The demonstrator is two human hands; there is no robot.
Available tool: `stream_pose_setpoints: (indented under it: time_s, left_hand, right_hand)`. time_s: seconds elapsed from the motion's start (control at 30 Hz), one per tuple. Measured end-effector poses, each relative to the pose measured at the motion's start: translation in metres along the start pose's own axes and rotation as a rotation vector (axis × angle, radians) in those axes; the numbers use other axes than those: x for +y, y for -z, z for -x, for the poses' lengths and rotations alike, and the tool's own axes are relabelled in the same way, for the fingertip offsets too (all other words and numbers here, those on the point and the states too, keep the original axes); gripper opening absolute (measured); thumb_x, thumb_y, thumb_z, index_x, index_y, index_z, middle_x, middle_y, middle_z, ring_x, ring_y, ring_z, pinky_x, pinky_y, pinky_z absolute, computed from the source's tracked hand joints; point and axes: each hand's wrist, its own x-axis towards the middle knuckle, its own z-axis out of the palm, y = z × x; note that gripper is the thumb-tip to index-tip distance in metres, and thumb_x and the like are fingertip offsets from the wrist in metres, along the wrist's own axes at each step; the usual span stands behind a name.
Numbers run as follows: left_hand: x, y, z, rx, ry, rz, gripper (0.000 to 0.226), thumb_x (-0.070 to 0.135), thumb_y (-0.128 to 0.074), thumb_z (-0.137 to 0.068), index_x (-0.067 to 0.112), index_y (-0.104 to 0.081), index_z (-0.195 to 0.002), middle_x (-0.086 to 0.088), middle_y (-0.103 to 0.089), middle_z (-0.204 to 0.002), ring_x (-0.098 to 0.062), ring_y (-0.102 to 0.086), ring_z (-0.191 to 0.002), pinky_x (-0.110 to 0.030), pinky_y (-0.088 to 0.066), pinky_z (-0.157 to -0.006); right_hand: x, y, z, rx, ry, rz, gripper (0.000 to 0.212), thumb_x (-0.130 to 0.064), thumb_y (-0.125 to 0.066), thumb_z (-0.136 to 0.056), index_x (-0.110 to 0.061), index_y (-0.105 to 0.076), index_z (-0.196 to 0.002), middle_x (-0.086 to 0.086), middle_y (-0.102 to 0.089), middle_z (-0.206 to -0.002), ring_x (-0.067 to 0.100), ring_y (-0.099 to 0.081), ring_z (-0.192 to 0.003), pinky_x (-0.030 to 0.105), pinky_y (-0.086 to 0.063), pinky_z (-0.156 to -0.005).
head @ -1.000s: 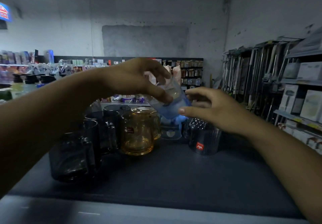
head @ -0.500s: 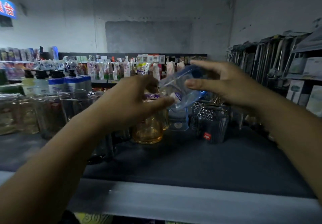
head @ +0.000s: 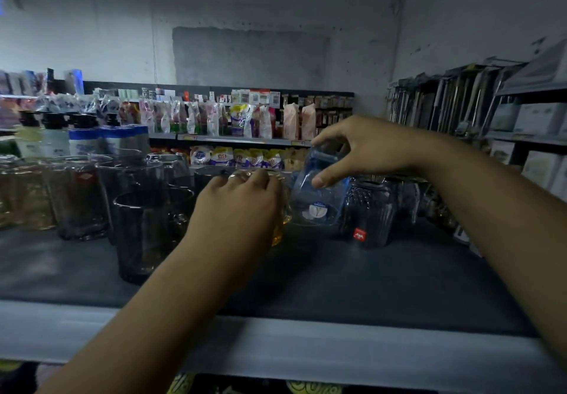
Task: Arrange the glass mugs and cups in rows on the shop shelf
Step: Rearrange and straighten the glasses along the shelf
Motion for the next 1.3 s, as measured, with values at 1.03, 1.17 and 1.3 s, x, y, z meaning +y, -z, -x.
stream_pose_setpoints:
  time_s: [1.03, 1.17, 1.3]
  left_hand:
    - [0.016, -0.008, -0.012, 0.036, -0.218, 0.106, 0.063, 0.041, -0.044, -0.101, 0.023, -0.022, -0.158, -0.003, -0.022, -0.164, -0.024, -0.029, -0.148, -0.04, -0.024, -0.119]
    - [0.013, -0.017, -0.013, 0.015, -0.227, 0.134, 0.057, 0.04, -0.056, -0.094, 0.018, -0.048, -0.146, -0.006, -0.042, -0.155, -0.026, -0.052, -0.133, -0.041, -0.041, -0.11]
    - [0.011, -0.026, -0.011, 0.001, -0.241, 0.091, 0.054, 0.038, -0.077, -0.075, 0.014, -0.069, -0.123, -0.008, -0.066, -0.13, -0.028, -0.07, -0.105, -0.043, -0.057, -0.088]
  right_hand:
    - [0.046, -0.042, -0.063, -0.087, -0.102, -0.056, 0.039, -0.03, -0.057, -0.102, -0.019, -0.058, -0.14, 0.004, -0.06, -0.138, 0.017, -0.056, -0.12, 0.022, -0.041, -0.085]
    - [0.052, -0.049, -0.072, -0.146, -0.115, -0.065, 0.038, -0.034, -0.057, -0.102, -0.018, -0.063, -0.136, 0.003, -0.059, -0.143, 0.018, -0.054, -0.128, 0.029, -0.036, -0.098]
    - [0.056, -0.048, -0.072, -0.156, -0.102, -0.098, 0.038, -0.037, -0.059, -0.1, -0.021, -0.065, -0.134, 0.001, -0.061, -0.141, 0.017, -0.055, -0.126, 0.033, -0.04, -0.105]
